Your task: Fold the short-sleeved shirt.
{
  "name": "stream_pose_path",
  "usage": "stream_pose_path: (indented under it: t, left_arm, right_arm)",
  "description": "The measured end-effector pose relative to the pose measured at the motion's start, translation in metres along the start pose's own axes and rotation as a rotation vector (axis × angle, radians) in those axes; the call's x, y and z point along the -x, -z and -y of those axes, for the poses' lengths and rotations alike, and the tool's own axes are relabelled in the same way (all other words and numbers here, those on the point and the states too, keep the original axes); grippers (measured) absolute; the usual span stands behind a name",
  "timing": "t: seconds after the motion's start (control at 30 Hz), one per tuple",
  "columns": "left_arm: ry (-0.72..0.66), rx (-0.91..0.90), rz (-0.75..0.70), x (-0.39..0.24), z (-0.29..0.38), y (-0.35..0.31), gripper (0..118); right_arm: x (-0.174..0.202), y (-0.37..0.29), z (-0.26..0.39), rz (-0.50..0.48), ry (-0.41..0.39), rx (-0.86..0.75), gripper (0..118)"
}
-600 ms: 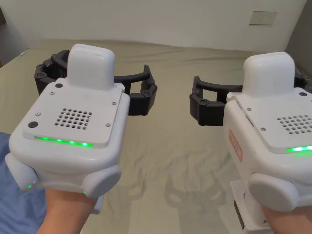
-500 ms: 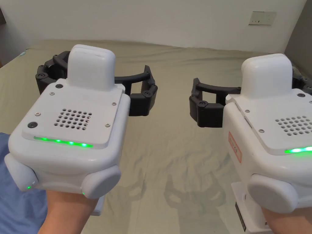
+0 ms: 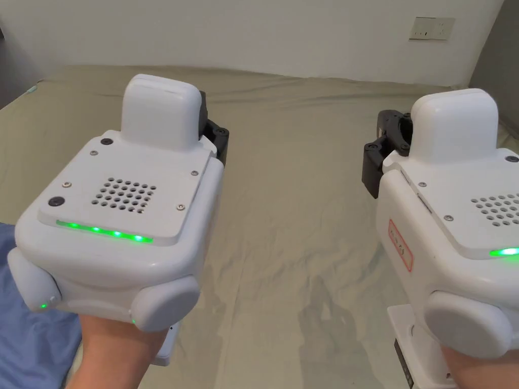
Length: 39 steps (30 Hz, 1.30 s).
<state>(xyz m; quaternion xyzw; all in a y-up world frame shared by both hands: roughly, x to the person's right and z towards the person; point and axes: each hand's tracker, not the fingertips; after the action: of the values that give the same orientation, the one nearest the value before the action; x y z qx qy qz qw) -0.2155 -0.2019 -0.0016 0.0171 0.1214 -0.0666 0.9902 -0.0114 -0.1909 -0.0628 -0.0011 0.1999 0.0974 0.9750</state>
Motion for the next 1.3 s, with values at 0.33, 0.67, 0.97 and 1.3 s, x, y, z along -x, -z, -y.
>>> stream_pose_path:
  t: [0.33,0.67,0.97,1.3]
  left_arm:
    - [0.0,0.006,-0.014,0.005,0.0,0.003,0]
    - [0.05,0.03,-0.226,0.068,-0.001,-0.035,0]
    - [0.074,0.073,-0.492,0.134,0.005,-0.091,0]
    - [0.062,0.106,-0.616,0.169,0.018,-0.125,0]
  right_arm:
    - [-0.002,0.0,0.001,0.002,-0.002,-0.004,1]
    - [0.051,0.017,-0.011,-0.176,0.0,-0.044,1]
    - [0.135,0.023,-0.015,-0.412,-0.019,-0.066,1]
    - [0.185,0.017,-0.013,-0.587,0.035,-0.079,1]
